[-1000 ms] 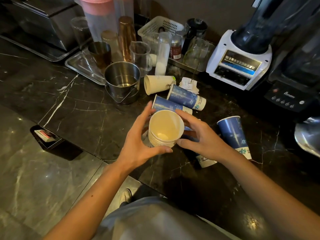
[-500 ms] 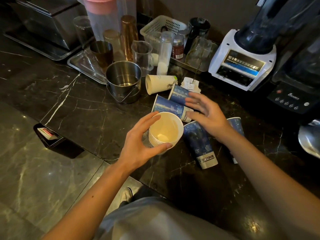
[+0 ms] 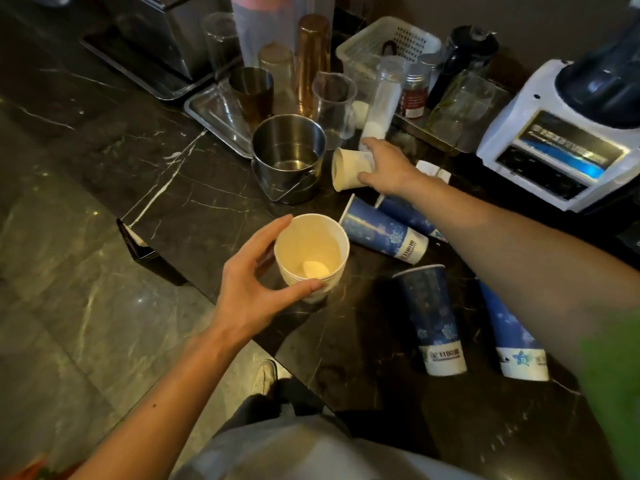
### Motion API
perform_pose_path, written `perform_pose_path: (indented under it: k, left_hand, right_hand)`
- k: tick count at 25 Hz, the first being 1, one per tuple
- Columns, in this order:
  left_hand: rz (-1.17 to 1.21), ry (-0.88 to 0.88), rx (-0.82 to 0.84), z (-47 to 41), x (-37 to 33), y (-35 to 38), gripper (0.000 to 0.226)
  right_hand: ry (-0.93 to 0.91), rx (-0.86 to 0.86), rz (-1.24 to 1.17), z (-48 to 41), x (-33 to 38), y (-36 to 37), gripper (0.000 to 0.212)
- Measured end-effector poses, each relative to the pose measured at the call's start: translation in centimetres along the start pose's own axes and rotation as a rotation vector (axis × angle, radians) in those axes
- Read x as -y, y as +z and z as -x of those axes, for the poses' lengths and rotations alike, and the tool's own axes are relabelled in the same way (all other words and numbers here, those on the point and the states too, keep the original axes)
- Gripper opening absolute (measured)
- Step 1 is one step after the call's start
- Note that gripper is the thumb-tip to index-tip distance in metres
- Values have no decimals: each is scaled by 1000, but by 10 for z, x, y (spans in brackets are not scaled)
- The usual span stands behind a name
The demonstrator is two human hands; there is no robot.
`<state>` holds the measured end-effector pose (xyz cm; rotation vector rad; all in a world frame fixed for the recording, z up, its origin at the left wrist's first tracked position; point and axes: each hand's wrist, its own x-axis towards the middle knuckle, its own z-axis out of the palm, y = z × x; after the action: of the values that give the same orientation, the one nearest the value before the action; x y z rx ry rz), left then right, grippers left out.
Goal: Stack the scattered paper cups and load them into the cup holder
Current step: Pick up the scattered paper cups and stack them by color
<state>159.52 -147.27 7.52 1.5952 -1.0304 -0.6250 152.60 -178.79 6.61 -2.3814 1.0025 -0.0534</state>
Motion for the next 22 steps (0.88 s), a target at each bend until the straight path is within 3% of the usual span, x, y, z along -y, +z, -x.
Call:
perform_pose_path:
  k: [4, 8, 11, 17, 19, 22]
  left_hand:
    - [27, -30, -10, -1, 2, -2, 94]
    - [59, -38, 33, -2, 1, 7, 93]
    - [66, -5, 67, -7, 3, 10, 91]
    - [75, 15, 90, -10, 11, 3, 91]
    - [81, 22, 92, -9, 10, 3, 90]
    - [74, 20, 87, -9, 13, 3, 90]
  right_hand:
    - [-117, 114, 297, -43, -5, 21, 97]
    - [-157, 55, 491, -39, -13, 16, 101]
    - [-155, -109, 321, -6, -18, -4, 102]
    - [-336, -453, -358, 106, 25, -61, 101]
    - [-419, -450, -560, 144, 49, -72, 95]
    - [-429, -229, -815, 178, 74, -63, 84]
